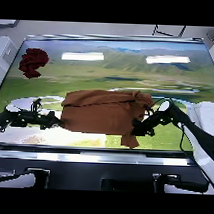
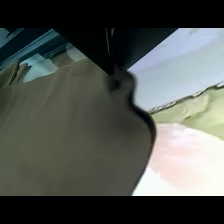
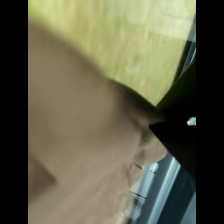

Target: Fold the clothes and pants, and hang the long-sleeved shirts on hangers.

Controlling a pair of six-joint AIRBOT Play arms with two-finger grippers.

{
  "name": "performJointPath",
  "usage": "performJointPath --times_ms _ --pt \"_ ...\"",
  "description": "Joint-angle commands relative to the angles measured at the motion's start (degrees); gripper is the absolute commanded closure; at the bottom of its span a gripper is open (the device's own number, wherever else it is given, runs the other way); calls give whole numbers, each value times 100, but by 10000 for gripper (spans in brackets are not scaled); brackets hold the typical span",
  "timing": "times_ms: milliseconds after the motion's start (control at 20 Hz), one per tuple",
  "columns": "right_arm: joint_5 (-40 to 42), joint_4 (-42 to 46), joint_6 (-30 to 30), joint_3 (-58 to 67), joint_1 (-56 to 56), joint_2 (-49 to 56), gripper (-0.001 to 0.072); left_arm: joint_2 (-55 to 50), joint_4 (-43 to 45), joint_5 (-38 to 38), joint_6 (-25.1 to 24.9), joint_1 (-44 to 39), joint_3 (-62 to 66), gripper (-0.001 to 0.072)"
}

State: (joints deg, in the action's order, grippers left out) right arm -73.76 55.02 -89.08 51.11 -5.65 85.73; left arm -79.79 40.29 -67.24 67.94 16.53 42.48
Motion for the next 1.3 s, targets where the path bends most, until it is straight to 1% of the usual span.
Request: performJointPath --times_ms 0,50,100,200,250,300,350,450,550,600,750,900,1050,1150,1200,1250 --pt "-391 205 42 334 -87 -98 667 546 -240 35 -42 -9 420 685" --pt "-553 662 39 691 -48 -306 668 831 -529 70 -142 -17 715 686" --pt "-684 1300 39 1161 4 -560 668 1174 -1036 111 -378 -24 1117 685" --pt "-684 3003 42 2470 50 -1204 667 1836 -2238 273 -892 -66 2118 686" --pt "-522 3814 46 3261 50 -1552 667 2138 -2728 452 -1060 -79 2723 685" --pt "-205 4360 42 4048 50 -1904 667 2387 -2999 667 -1119 -85 3307 685" --pt "221 4627 35 4723 50 -2232 667 2605 -3069 892 -1117 -87 3886 685" --pt "1152 4566 -155 5755 48 -2900 666 3018 -3069 1259 -1115 -94 4835 685" --pt "1869 4293 -291 6109 44 -3550 666 3434 -3069 1648 -1117 -144 5259 685" --pt "2068 4146 -286 6111 44 -3849 666 3617 -3069 1843 -1117 -160 5276 685" --pt "2184 3936 -284 6111 44 -4325 666 3960 -3064 2177 -1121 -162 5272 685" --pt "2221 3746 -201 6113 44 -4417 666 4011 -3003 2350 -1119 -162 5272 685" --pt "1882 3746 50 6111 44 -4264 665 3899 -2288 2267 -1062 -162 5237 686" --pt "1086 3746 63 6098 44 -3965 665 3729 -1744 2046 -750 -162 5056 686" --pt "479 3748 72 6087 44 -3709 665 3611 -1506 1895 -682 -162 4883 686" --pt "-15 3735 212 6052 44 -3383 665 3462 -1314 1759 -686 -162 4629 686"
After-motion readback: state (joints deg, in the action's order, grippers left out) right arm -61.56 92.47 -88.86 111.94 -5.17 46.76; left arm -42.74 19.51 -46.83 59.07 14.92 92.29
